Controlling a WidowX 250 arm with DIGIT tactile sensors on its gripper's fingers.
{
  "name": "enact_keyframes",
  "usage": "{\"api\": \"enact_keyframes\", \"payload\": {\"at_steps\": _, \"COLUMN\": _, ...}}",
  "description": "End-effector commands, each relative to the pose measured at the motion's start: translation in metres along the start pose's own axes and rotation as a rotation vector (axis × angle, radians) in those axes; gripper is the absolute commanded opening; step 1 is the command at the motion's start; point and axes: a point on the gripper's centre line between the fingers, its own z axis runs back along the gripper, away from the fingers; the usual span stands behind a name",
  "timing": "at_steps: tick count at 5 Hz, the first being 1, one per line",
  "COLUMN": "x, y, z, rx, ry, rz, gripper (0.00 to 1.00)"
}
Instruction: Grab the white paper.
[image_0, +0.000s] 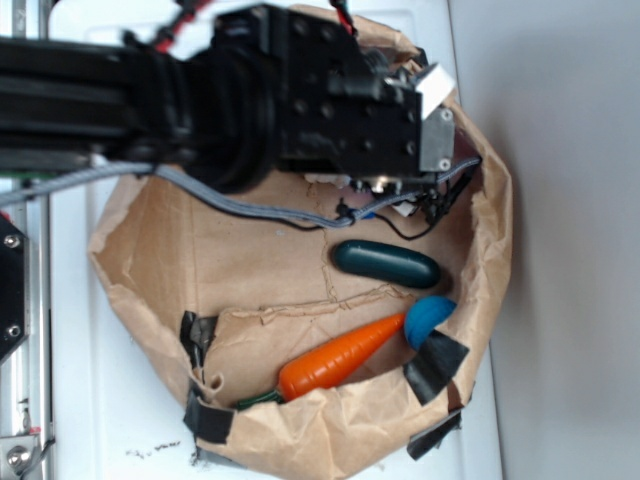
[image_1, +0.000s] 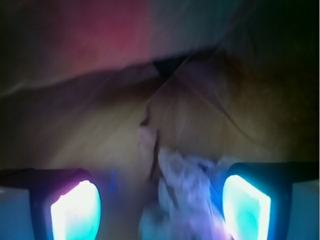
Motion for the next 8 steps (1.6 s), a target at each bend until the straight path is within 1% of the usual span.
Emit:
{"api": "enact_keyframes", "payload": {"at_steps": 1, "x": -0.008, "y": 0.014, "z": 0.005, "rx": -0.053, "ry": -0.048, "rz": -0.038, "gripper": 0.0}}
{"api": "enact_keyframes", "payload": {"at_steps": 2, "x": -0.011, "y": 0.016, "z": 0.01, "rx": -0.073, "ry": -0.039, "rz": -0.055, "gripper": 0.0}}
{"api": "enact_keyframes", "payload": {"at_steps": 5, "x": -0.013, "y": 0.02, "z": 0.031, "rx": -0.173, "ry": 0.002, "rz": -0.092, "gripper": 0.0}}
{"api": "enact_keyframes", "payload": {"at_steps": 6, "x": -0.014, "y": 0.018, "z": 0.048, "rx": -0.218, "ry": 0.04, "rz": -0.089, "gripper": 0.0}}
{"api": "enact_keyframes", "payload": {"at_steps": 7, "x": -0.01, "y": 0.02, "z": 0.085, "rx": -0.309, "ry": 0.134, "rz": -0.079, "gripper": 0.0}}
{"api": "enact_keyframes", "payload": {"at_steps": 8, "x": -0.003, "y": 0.023, "z": 0.105, "rx": -0.356, "ry": 0.201, "rz": -0.076, "gripper": 0.0}}
